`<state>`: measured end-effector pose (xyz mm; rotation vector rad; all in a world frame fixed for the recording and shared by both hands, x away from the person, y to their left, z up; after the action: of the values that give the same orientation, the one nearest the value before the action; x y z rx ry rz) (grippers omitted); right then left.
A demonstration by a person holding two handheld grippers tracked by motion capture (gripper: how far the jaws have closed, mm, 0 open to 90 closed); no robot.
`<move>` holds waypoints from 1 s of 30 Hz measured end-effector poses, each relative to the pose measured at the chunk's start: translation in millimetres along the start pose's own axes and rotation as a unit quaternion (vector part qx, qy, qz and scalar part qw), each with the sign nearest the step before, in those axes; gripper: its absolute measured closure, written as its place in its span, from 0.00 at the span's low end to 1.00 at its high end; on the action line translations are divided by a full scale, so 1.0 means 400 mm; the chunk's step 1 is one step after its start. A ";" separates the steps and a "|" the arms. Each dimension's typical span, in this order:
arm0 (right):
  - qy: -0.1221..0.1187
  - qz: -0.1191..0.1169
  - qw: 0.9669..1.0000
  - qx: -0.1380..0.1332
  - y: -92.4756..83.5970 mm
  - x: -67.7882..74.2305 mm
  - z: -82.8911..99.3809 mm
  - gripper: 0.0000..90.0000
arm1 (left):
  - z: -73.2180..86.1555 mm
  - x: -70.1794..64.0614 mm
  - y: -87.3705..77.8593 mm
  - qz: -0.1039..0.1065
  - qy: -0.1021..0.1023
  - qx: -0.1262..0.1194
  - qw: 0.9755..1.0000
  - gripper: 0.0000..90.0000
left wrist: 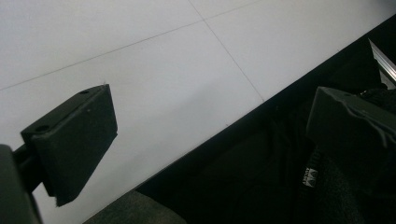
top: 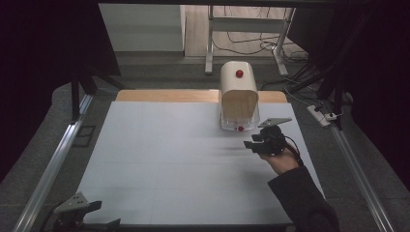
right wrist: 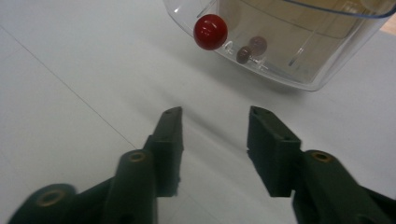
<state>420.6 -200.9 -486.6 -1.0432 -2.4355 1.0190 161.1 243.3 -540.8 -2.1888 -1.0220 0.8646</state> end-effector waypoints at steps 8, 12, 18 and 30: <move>-0.001 -0.003 1.000 0.002 0.009 -0.016 -0.018 0.83 | 0.000 0.001 0.000 0.002 0.000 0.000 1.000 0.02; -0.003 -0.001 1.000 0.003 0.012 -0.023 -0.028 0.93 | 0.000 0.001 0.000 0.001 0.000 0.000 1.000 0.02; -0.002 0.001 1.000 -0.003 0.014 -0.032 -0.042 0.99 | 0.000 0.001 0.000 0.002 0.000 -0.001 1.000 0.02; 0.000 0.005 1.000 -0.007 0.029 -0.044 -0.056 1.00 | 0.000 0.000 0.000 0.000 0.000 -0.001 1.000 0.02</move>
<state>450.0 -197.0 -479.0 -1.0601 -2.4430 1.0072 161.1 243.6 -540.8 -2.1898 -1.0229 0.8637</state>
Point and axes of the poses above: each handheld gripper's, and its own axes: y roughly forward along the jaws, z roughly out of its underside, x roughly to its left, the point moved 7 cm from there along y, roughly forward along the jaws, and after that the axes turned 1 degree about -y, right-handed, at the moved point
